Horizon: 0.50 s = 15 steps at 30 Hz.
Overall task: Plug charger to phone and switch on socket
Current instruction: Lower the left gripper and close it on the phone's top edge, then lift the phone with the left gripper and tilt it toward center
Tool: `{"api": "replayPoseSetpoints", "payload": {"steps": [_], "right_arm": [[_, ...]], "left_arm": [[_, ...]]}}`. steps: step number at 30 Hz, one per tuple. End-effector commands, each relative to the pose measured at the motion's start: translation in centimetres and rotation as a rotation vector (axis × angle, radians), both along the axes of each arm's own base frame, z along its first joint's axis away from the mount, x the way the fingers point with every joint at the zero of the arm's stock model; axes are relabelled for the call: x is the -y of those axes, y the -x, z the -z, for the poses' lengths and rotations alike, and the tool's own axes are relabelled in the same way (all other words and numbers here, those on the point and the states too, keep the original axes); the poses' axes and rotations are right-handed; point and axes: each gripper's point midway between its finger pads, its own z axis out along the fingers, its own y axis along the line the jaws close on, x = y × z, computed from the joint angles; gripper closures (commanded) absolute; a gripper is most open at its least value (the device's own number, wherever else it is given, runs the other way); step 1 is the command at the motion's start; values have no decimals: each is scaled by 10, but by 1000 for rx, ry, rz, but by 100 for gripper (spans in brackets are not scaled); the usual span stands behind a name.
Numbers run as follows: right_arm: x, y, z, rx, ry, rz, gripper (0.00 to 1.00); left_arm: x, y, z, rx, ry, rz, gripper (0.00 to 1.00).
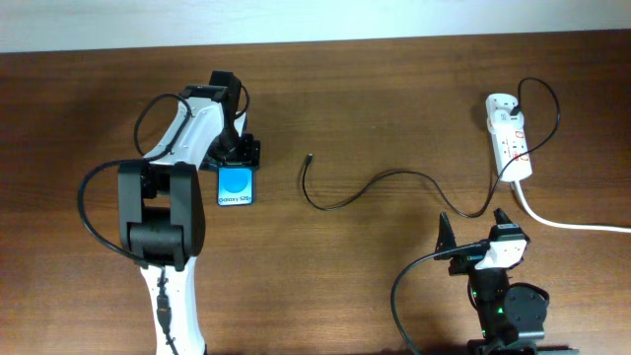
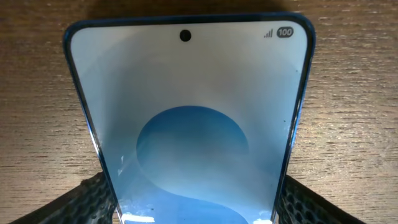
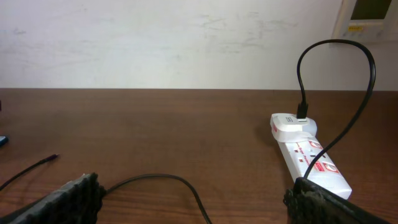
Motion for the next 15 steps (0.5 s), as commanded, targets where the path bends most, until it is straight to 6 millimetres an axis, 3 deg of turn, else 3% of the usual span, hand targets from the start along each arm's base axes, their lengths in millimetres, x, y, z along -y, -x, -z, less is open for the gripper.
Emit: {"api": "replayPoseSetpoints", "payload": {"steps": [1, 7, 15], "right_arm": [[1, 0, 2, -3, -4, 6, 2], [1, 0, 2, -3, -5, 5, 2], [1, 0, 2, -3, -4, 6, 1]], "left_arm": [[16, 20, 28, -93, 78, 1, 22], [16, 19, 23, -93, 78, 1, 23], [20, -12, -31, -17, 88, 4, 23]]}}
